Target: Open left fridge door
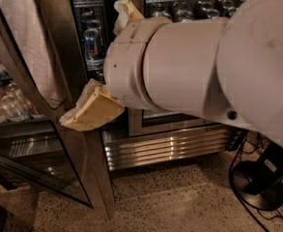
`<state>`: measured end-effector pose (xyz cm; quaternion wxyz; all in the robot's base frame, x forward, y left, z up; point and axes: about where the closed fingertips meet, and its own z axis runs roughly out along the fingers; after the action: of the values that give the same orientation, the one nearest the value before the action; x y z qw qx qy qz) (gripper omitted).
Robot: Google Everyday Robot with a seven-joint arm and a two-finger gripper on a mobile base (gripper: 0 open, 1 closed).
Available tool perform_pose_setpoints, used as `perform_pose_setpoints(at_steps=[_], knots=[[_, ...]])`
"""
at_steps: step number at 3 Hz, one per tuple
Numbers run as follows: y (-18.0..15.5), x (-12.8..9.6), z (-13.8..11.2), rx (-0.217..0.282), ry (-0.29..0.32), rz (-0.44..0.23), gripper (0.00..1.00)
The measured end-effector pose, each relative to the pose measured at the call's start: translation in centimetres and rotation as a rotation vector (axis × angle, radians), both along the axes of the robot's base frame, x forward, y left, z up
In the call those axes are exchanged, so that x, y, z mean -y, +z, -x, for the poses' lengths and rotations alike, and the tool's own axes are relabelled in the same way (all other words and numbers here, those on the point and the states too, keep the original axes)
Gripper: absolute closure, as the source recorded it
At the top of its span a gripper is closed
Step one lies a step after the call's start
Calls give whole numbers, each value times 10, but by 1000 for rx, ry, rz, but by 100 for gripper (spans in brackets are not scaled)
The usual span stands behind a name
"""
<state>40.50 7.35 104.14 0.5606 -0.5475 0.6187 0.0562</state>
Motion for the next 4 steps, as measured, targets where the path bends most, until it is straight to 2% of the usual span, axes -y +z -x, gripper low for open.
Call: perform_pose_setpoints(at_steps=[4], knots=[[0,0,0,0,0,0,0]])
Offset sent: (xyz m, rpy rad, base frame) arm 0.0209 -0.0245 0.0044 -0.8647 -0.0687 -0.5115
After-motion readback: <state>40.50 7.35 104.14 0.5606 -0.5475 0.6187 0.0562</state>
